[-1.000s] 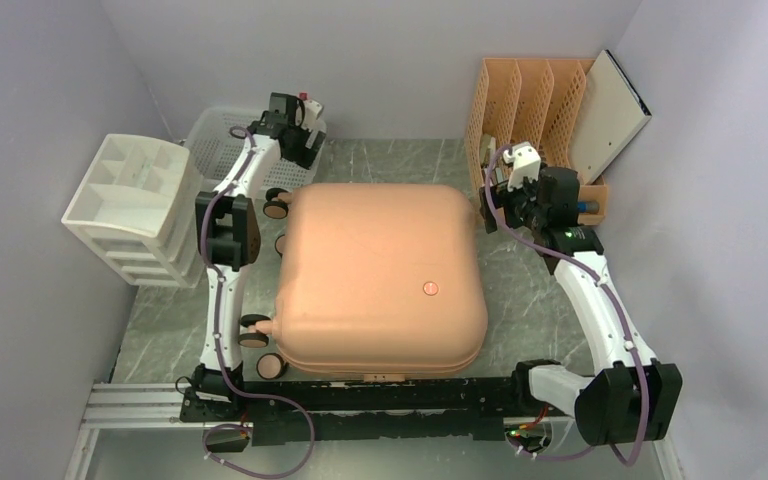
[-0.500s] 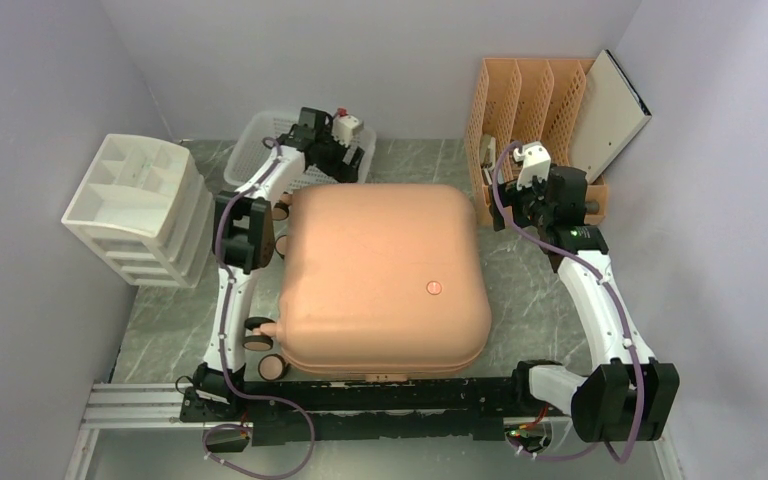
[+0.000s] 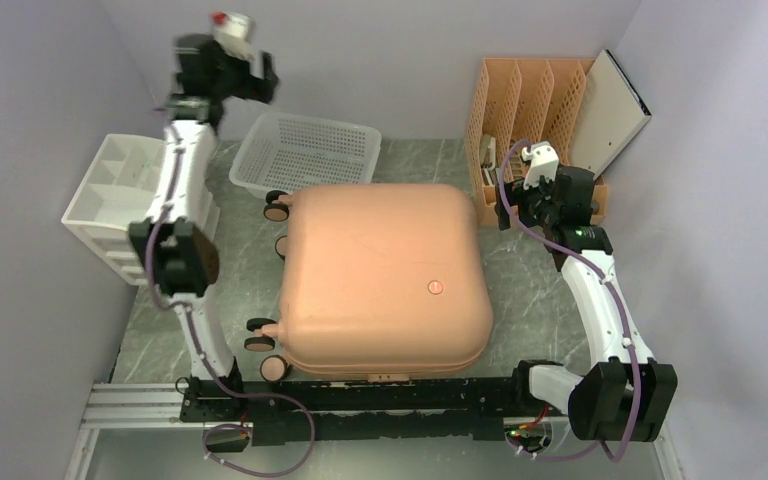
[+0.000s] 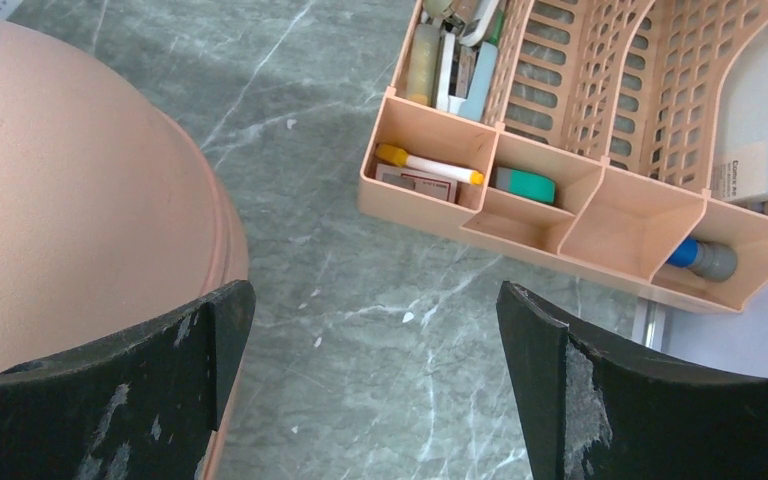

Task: Open, take out, and arrange the luggage
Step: Adjust the bin at the center of the board, then move the storage box to the corner of the board.

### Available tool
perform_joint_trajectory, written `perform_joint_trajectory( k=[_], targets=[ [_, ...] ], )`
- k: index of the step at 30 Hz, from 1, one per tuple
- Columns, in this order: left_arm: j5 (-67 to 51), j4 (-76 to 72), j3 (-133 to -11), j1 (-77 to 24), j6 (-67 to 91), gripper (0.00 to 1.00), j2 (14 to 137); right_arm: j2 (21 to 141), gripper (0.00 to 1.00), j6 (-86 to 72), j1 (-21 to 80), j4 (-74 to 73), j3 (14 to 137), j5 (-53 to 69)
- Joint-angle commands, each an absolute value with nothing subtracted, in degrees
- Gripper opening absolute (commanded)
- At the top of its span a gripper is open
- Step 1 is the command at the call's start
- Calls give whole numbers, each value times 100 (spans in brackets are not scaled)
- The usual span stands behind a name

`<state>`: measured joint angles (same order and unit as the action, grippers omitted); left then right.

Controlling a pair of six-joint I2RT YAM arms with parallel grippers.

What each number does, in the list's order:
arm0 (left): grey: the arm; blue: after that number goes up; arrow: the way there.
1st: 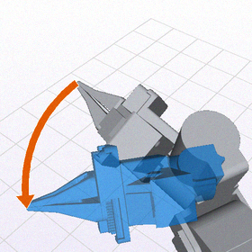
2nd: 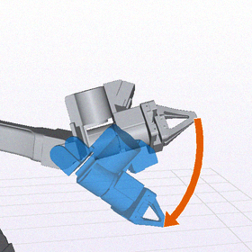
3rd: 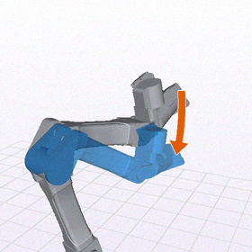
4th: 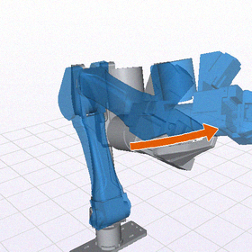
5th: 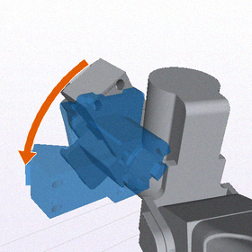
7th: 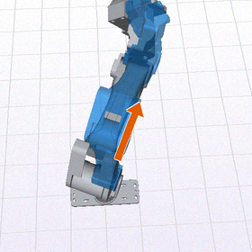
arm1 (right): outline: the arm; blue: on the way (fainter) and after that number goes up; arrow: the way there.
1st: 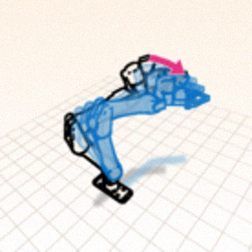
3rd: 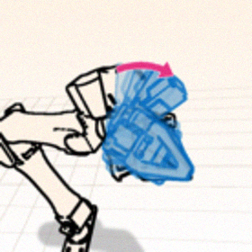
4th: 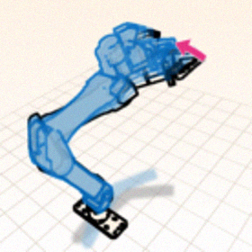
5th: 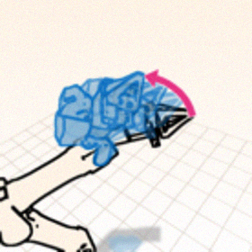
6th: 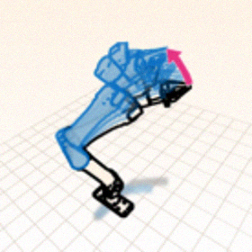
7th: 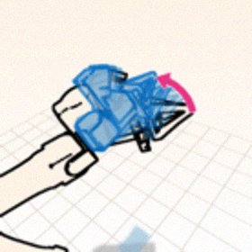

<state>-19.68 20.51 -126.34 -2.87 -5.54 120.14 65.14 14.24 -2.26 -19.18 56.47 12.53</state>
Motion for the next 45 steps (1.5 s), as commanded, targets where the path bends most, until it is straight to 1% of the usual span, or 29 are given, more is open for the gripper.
perform_joint_trajectory(
  k=[1,3,5,9,13,17,21,25,28,31,34,37,41,45],
  targets=[
    [-2397,2520,-12452,-189,-1742,97,10212,6397,97,1306,-261,-1770,5678,1477],
    [-1884,2906,-11889,-186,-2369,97,9375,6371,96,1288,-264,-1779,5678,1531],
    [-1070,3245,-11201,-188,-2783,97,8569,6344,96,1268,-264,-1785,5678,1613],
    [494,3985,-10197,-193,-3480,97,7115,6345,96,1217,-264,-1830,5691,1826],
    [1387,4637,-9390,-193,-4016,97,5785,6406,95,1172,-255,-1880,5722,1995],
    [1890,5379,-8640,-193,-4287,97,4994,6451,94,1143,-255,-1925,5730,2121],
    [2612,5377,-7601,-191,-4548,97,4223,6460,94,1159,-246,-1957,5739,2221],
    [3561,4922,-6821,-190,-4794,97,3759,6443,94,1152,-249,-1968,5747,2207],
    [4326,4123,-6292,-186,-5122,97,3560,6417,94,1143,-252,-1972,5740,2225],
    [4811,3309,-5867,-187,-5525,97,3465,6412,94,1151,-247,-1969,5731,2228],
    [4970,2972,-5581,-190,-5594,97,3552,6433,94,1151,-249,-1989,5746,2225],
    [4887,2735,-5299,-188,-5511,97,3672,6417,94,1160,-246,-1991,5735,2210],
    [4947,1846,-4696,-188,-5757,97,3875,6408,94,1160,-250,-1974,5730,2180],
    [4910,1404,-4486,-171,-5704,97,4256,6422,94,1143,-255,-1981,5730,2176]
  ],
)
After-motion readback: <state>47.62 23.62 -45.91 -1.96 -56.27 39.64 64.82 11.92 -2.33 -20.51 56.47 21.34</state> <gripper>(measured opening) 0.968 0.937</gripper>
